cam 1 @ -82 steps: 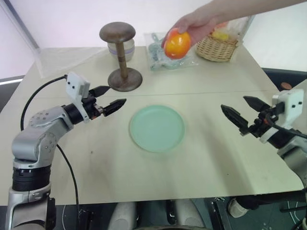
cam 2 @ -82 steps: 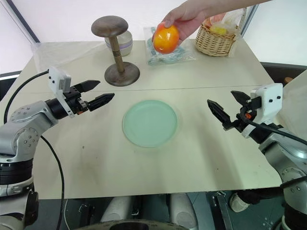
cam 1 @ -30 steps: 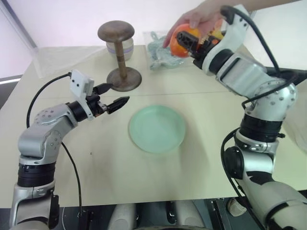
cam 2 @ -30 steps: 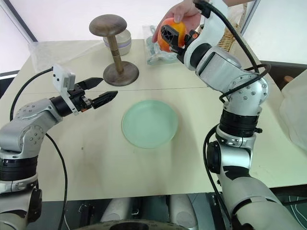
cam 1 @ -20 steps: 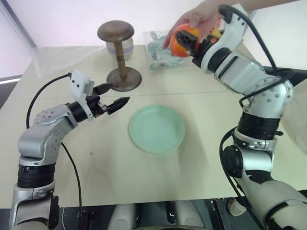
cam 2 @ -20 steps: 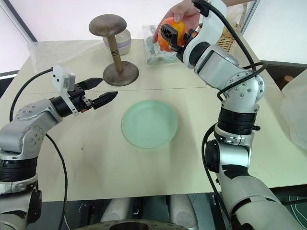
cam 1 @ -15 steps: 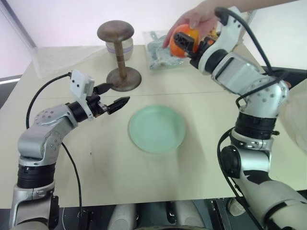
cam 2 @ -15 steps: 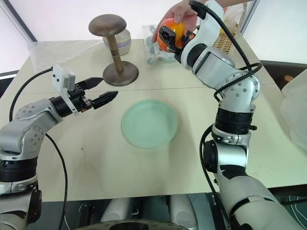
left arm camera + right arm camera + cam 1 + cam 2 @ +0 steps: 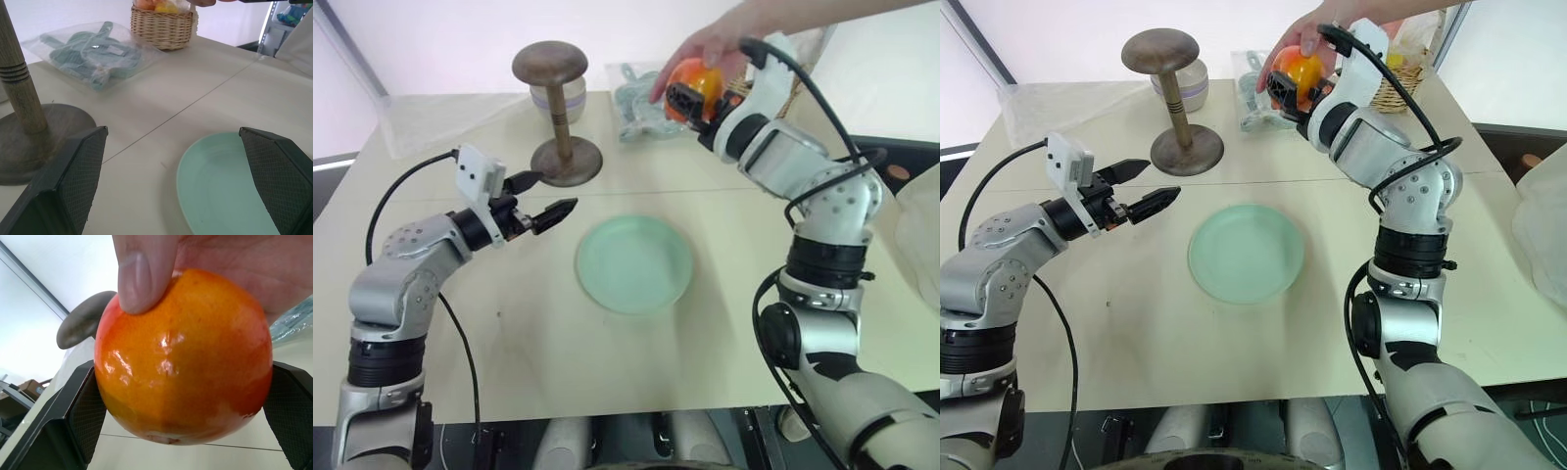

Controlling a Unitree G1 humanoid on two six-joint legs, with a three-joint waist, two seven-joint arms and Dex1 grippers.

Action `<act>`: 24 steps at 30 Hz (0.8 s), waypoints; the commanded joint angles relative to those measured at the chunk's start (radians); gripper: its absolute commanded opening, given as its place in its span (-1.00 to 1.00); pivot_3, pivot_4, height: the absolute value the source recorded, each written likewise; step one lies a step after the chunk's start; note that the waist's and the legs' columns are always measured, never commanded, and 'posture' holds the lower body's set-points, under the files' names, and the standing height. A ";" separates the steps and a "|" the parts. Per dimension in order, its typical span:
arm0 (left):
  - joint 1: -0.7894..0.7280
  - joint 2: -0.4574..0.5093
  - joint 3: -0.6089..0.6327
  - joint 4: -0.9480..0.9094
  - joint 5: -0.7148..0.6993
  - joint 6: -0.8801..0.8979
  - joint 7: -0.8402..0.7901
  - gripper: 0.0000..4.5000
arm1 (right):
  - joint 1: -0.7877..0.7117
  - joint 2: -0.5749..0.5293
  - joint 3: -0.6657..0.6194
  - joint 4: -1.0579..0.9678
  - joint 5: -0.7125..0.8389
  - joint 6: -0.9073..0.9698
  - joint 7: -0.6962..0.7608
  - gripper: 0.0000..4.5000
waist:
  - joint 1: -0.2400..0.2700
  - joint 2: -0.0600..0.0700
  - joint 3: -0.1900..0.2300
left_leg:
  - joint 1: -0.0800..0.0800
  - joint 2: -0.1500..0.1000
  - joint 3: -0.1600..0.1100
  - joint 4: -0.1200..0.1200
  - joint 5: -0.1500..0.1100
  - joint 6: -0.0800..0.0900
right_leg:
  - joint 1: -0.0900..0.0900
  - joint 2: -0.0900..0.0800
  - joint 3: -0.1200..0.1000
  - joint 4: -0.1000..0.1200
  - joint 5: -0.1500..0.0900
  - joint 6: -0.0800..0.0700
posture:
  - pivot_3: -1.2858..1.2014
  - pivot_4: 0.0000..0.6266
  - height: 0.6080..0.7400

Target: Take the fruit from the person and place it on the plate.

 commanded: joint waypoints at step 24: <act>-0.004 -0.005 0.017 -0.034 -0.010 -0.015 0.001 1.00 | -0.023 -0.021 -0.023 -0.074 -0.075 0.028 0.068 0.39 | 0.000 0.000 0.000 | 0.000 0.000 0.001 -0.007 0.000 -0.001 | -0.002 0.000 0.000 -0.003 0.000 0.000 | 0.03 -0.52 1.00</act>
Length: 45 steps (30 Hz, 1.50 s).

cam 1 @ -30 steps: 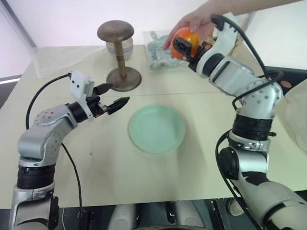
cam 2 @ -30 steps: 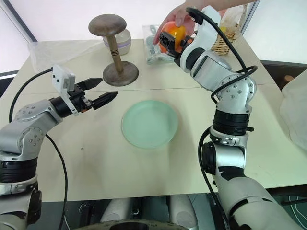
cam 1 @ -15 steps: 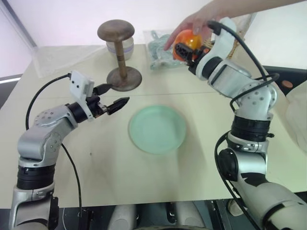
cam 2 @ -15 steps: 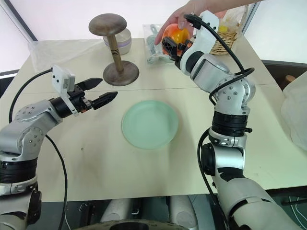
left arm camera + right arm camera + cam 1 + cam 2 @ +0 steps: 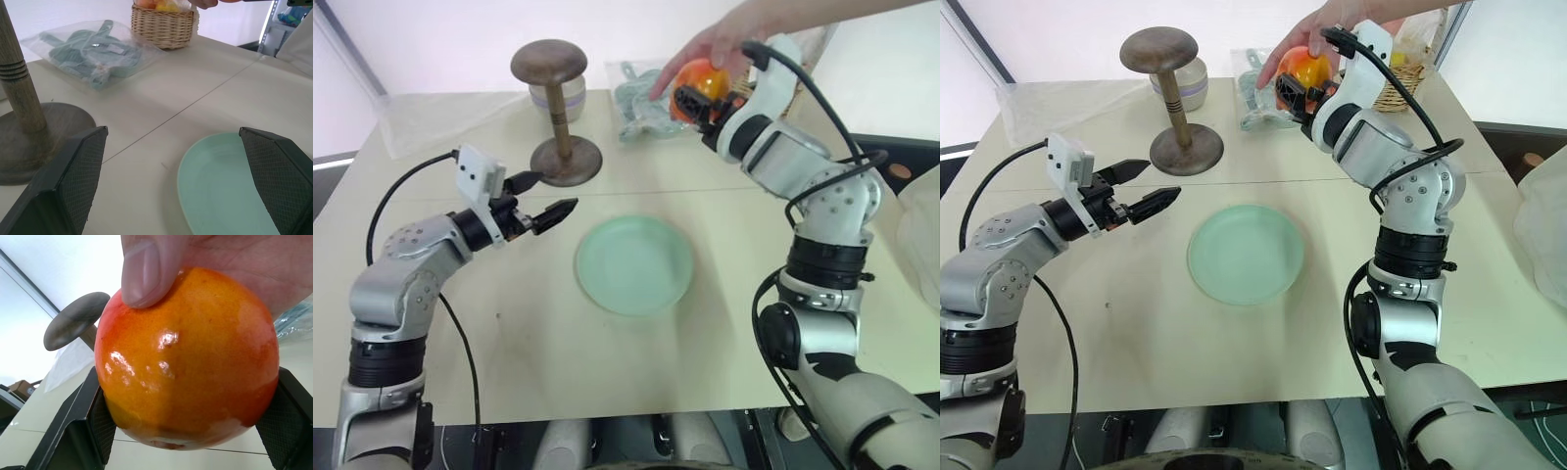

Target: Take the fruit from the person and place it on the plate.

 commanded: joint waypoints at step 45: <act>-0.023 0.049 0.024 -0.020 -0.007 0.009 -0.027 1.00 | 0.555 -0.173 0.390 -0.506 -0.123 -0.064 0.417 0.39 | 0.004 0.000 0.000 | -0.001 0.000 0.000 0.000 0.000 0.000 | -0.001 0.001 0.000 0.000 0.000 0.000 | 0.03 -0.52 1.00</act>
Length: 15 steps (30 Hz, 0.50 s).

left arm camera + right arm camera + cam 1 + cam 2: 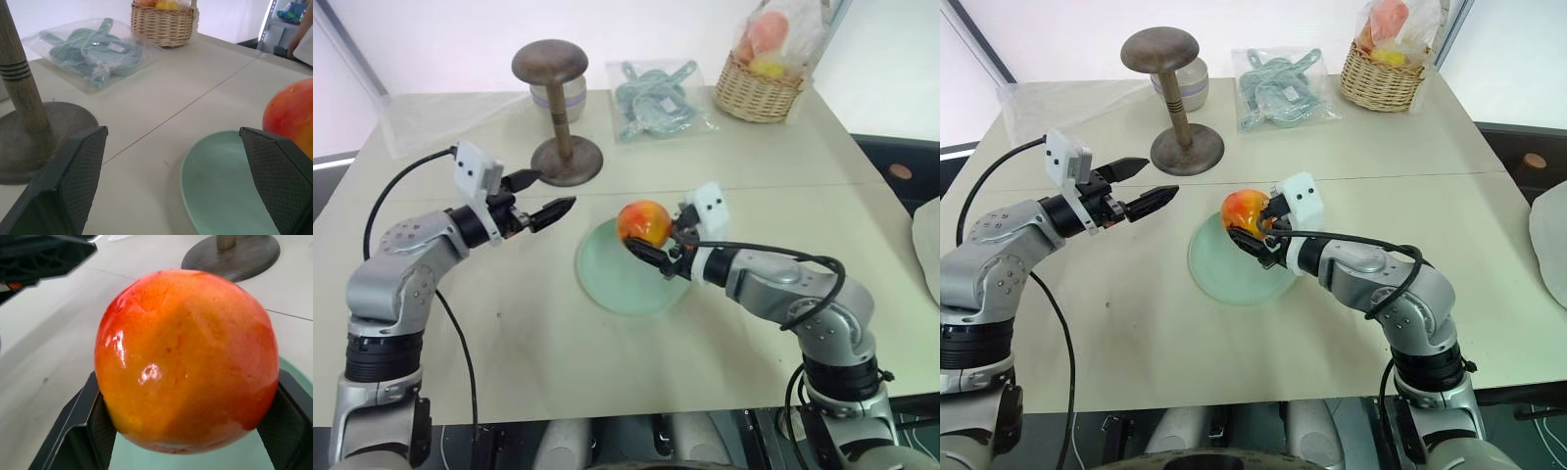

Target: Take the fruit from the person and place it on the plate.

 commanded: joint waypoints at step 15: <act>0.001 0.017 0.026 -0.062 -0.012 0.012 0.002 1.00 | 0.103 0.033 0.039 0.034 -0.180 -0.094 0.127 0.39 | 0.000 0.000 0.000 | 0.001 0.000 0.000 0.000 0.000 -0.001 | 0.000 0.000 0.000 0.001 0.000 0.000 | 0.03 -0.52 1.00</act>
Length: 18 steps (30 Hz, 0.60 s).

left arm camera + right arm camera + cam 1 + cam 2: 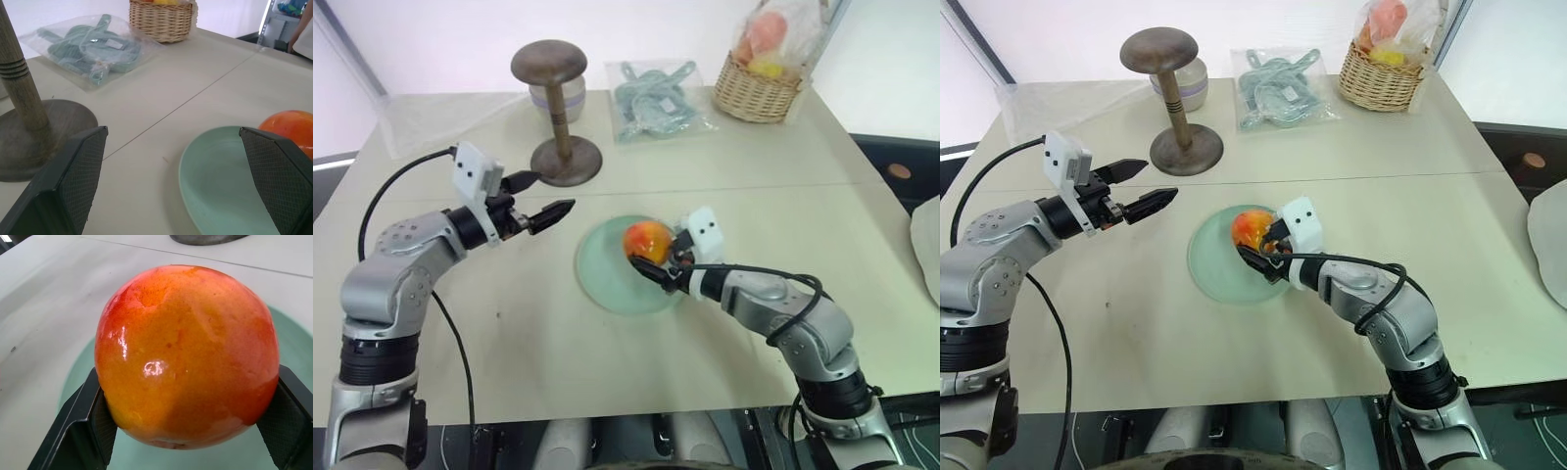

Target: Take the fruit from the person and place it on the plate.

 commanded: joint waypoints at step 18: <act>0.089 0.136 0.088 -0.127 -0.145 0.104 -0.126 1.00 | 0.017 0.027 -0.029 -0.015 -0.036 0.021 0.040 0.98 | -0.002 0.000 0.000 | 0.002 0.000 0.000 0.000 0.000 -0.001 | 0.001 0.000 0.000 0.001 0.000 0.000 | 0.03 -0.52 1.00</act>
